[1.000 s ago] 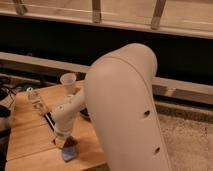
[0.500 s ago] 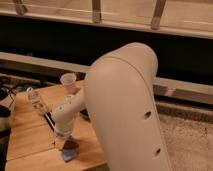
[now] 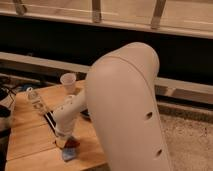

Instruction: Place the pepper on the white sponge

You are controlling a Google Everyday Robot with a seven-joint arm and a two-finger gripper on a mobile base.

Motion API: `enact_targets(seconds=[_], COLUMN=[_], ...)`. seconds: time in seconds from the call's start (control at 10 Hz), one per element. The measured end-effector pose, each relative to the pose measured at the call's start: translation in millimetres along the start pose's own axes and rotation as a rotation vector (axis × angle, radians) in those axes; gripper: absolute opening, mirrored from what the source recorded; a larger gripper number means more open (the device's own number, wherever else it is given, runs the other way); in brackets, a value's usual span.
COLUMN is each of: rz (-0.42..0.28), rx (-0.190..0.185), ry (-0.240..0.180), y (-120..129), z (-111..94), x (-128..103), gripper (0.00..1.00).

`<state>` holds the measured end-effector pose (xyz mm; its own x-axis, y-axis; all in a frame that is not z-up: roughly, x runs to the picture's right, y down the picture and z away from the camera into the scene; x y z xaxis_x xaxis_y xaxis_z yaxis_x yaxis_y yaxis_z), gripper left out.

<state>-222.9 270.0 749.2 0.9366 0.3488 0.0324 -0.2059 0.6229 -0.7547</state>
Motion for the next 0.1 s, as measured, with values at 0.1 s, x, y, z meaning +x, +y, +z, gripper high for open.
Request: enact_targets(seconds=[0.1], rz=[-0.004], rx=[0.001], ry=[0.001], y=[0.6], z=[0.2], x=[0.9], gripper=[0.43])
